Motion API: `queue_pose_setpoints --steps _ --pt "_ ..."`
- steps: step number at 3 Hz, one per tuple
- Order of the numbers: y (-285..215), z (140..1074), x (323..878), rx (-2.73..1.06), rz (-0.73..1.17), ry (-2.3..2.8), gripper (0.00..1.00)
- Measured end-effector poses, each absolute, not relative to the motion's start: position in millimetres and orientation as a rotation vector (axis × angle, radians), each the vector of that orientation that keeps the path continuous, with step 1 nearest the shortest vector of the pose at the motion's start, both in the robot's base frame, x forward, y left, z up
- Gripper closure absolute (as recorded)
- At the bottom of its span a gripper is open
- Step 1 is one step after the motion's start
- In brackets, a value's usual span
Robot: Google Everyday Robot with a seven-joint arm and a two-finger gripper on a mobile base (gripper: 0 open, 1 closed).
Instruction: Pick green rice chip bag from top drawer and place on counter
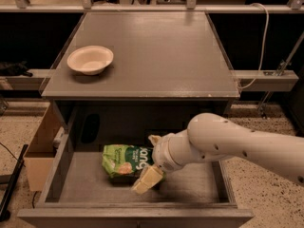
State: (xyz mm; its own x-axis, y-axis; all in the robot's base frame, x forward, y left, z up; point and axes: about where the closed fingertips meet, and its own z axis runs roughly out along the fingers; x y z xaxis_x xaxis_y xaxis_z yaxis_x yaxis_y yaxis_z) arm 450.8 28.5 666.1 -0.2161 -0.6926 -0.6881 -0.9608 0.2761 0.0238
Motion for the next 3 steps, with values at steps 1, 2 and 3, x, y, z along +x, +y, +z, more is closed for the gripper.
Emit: queue_pose_setpoints --steps 1,2,3 --pt "26.6 640.8 452.5 -1.456 0.624 2.014 0.0" --pt "27.5 614.3 451.4 -1.435 0.619 2.041 0.0" --pt "27.6 612.1 452.3 -1.43 0.615 2.042 0.16"
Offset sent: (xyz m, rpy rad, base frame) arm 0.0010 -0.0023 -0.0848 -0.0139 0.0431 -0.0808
